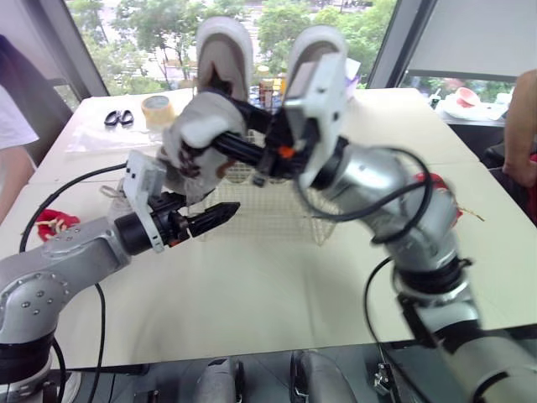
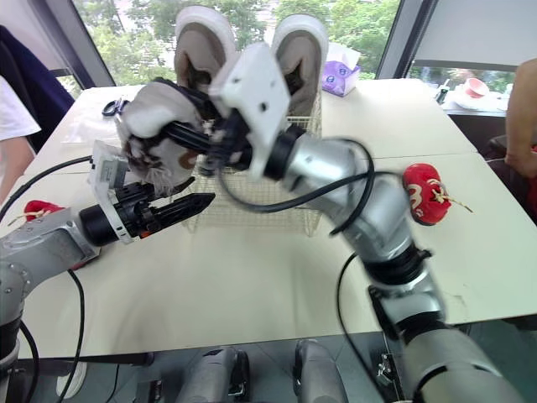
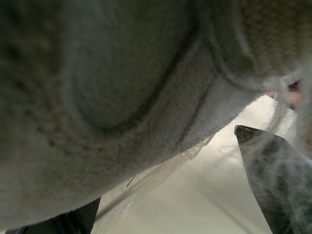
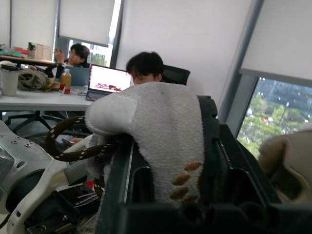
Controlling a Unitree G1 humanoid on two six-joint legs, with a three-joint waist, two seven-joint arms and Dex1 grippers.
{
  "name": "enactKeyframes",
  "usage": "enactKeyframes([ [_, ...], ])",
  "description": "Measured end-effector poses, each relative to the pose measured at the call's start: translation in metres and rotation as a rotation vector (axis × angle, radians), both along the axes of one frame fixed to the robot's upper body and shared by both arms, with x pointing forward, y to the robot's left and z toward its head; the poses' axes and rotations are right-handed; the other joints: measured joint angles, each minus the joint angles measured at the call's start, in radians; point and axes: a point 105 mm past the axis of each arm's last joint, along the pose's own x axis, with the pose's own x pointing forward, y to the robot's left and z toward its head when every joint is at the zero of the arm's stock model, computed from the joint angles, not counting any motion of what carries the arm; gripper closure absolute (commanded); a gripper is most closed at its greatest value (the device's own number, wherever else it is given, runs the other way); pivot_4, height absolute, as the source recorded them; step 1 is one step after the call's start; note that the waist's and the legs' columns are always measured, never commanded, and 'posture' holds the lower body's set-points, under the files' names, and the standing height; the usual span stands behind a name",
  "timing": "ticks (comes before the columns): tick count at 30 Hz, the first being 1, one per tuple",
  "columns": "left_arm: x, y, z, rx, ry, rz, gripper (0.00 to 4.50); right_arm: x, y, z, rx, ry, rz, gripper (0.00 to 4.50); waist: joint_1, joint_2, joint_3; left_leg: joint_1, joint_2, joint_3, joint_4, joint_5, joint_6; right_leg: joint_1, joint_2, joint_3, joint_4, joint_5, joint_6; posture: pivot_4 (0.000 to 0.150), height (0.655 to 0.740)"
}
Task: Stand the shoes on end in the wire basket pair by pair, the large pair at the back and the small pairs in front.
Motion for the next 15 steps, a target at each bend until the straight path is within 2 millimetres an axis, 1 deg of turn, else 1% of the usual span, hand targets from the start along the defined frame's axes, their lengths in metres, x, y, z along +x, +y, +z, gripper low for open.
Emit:
enactKeyframes([
  [1,-0.002,0.000,0.003,-0.002,-0.014,-0.004,0.43,0.031,-0.055,0.027,0.001,0.071,-0.084,3.47,0.011,-0.001,0.002,-0.002,-0.003,-0.002,0.000,0.002,0.004,0.002,-0.001,0.000,-0.005,0.000,-0.003,0.150,0.7400],
  [2,-0.002,0.002,0.005,-0.006,-0.024,0.004,0.43,0.042,-0.103,0.052,0.094,0.082,-0.174,3.47,0.023,-0.001,0.002,-0.004,-0.003,-0.003,-0.001,0.003,0.006,0.001,0.001,0.000,-0.012,0.000,-0.004,0.150,0.7400],
  [3,-0.002,0.009,0.006,-0.013,-0.028,0.036,0.43,0.040,-0.146,0.082,0.220,0.062,-0.211,3.47,0.030,0.000,0.001,-0.004,-0.001,-0.001,-0.005,0.002,0.006,0.002,0.000,0.001,-0.018,0.001,-0.005,0.150,0.7400],
  [4,0.000,0.013,0.008,-0.018,-0.031,0.053,0.43,0.032,-0.157,0.095,0.267,0.029,-0.188,3.47,0.028,0.003,-0.001,-0.005,-0.001,0.002,-0.006,0.000,0.009,0.004,0.000,0.004,-0.018,0.001,-0.004,0.150,0.7400],
  [5,0.001,0.015,0.011,-0.032,-0.039,0.061,0.43,0.025,-0.156,0.103,0.295,0.011,-0.131,3.47,0.014,0.004,-0.002,-0.004,0.000,0.005,-0.006,-0.002,0.010,0.004,0.000,0.006,-0.017,0.001,-0.003,0.150,0.7400],
  [6,0.001,0.014,0.016,-0.053,-0.053,0.053,0.43,0.023,-0.149,0.103,0.302,0.017,-0.081,3.47,-0.003,0.004,-0.002,-0.003,0.002,0.006,-0.006,-0.003,0.009,0.005,0.001,0.006,-0.016,0.003,0.001,0.150,0.7400],
  [8,0.000,0.011,0.023,-0.090,-0.067,0.028,0.43,0.029,-0.137,0.092,0.308,0.077,-0.021,3.47,-0.027,0.003,-0.002,-0.003,0.004,0.006,-0.007,-0.001,0.003,0.004,0.002,0.006,-0.015,0.004,0.005,0.150,0.7400],
  [10,0.000,0.015,0.026,-0.107,-0.067,0.029,0.43,0.040,-0.133,0.075,0.310,0.145,-0.020,3.47,-0.027,0.003,-0.002,-0.003,0.004,0.006,-0.008,0.002,-0.001,0.001,0.003,0.005,-0.011,0.003,0.006,0.150,0.7400],
  [11,0.001,0.018,0.027,-0.106,-0.067,0.036,0.43,0.043,-0.132,0.070,0.310,0.162,-0.027,3.47,-0.022,0.003,-0.001,-0.006,0.003,0.006,-0.008,0.003,-0.003,-0.003,0.003,0.005,-0.007,0.003,0.006,0.150,0.7400],
  [13,0.000,0.021,0.028,-0.094,-0.068,0.032,0.43,0.041,-0.129,0.066,0.293,0.154,-0.035,3.47,-0.016,0.004,-0.001,-0.015,0.003,0.006,-0.005,0.005,-0.006,-0.014,0.003,0.005,-0.001,0.002,0.007,0.150,0.7400],
  [15,0.000,0.020,0.027,-0.092,-0.065,0.018,0.43,0.033,-0.121,0.067,0.245,0.123,-0.032,3.47,-0.011,0.004,-0.001,-0.015,0.003,0.006,-0.003,0.005,-0.006,-0.014,0.003,0.005,0.000,0.002,0.007,0.150,0.7400],
])
